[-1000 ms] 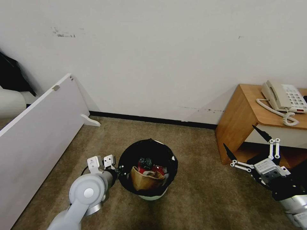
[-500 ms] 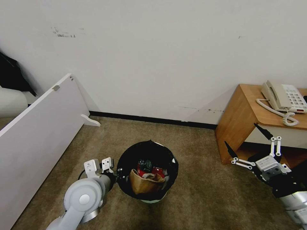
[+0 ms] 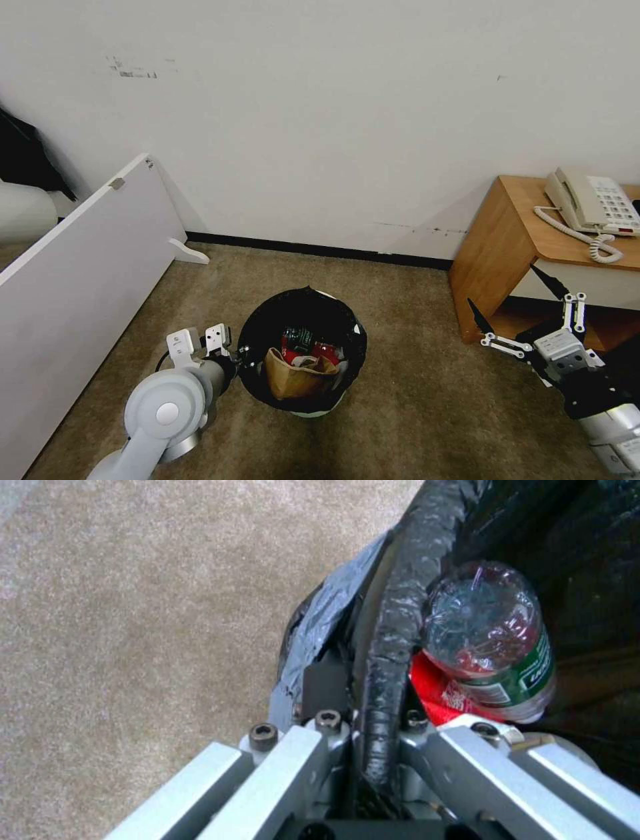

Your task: Pick up the trash bin and place the garbage on the floor into it.

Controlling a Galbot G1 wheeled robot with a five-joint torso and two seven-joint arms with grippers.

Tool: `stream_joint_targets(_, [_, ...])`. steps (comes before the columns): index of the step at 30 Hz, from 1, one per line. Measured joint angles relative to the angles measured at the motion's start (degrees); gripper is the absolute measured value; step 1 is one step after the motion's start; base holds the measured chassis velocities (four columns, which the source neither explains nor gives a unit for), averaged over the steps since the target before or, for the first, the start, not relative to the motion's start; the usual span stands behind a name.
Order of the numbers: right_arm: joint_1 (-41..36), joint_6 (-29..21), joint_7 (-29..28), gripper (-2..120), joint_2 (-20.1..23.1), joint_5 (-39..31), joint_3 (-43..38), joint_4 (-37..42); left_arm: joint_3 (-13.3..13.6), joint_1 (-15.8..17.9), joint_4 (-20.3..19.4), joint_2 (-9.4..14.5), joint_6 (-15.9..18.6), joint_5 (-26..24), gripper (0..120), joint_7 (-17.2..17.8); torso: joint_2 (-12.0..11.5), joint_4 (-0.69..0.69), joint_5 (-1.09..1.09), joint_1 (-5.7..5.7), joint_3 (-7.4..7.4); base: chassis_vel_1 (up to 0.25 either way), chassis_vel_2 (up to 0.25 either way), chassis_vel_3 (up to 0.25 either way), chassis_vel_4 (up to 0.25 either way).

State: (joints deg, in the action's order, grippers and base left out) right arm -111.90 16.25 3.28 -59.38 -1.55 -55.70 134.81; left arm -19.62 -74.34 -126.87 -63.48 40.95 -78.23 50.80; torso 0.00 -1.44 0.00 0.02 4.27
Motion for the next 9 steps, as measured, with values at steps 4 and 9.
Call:
stream_joint_targets(4, [-0.45,0.0,0.07,100,-0.41,0.13,0.4,0.0,0.04,0.15,0.3,0.12,-0.02,-0.23,1,0.03,0.0,0.0,0.0,0.0,0.0,0.0,0.0,0.0,0.0])
stream_joint_targets(9, [-0.7,-0.01,0.15,100,-0.51,0.24,0.57,0.03,0.09,0.36,0.55,0.38,-0.01,-0.37,1,0.02,0.0,0.0,0.0,0.0,0.0,0.0,0.0,0.0,0.0])
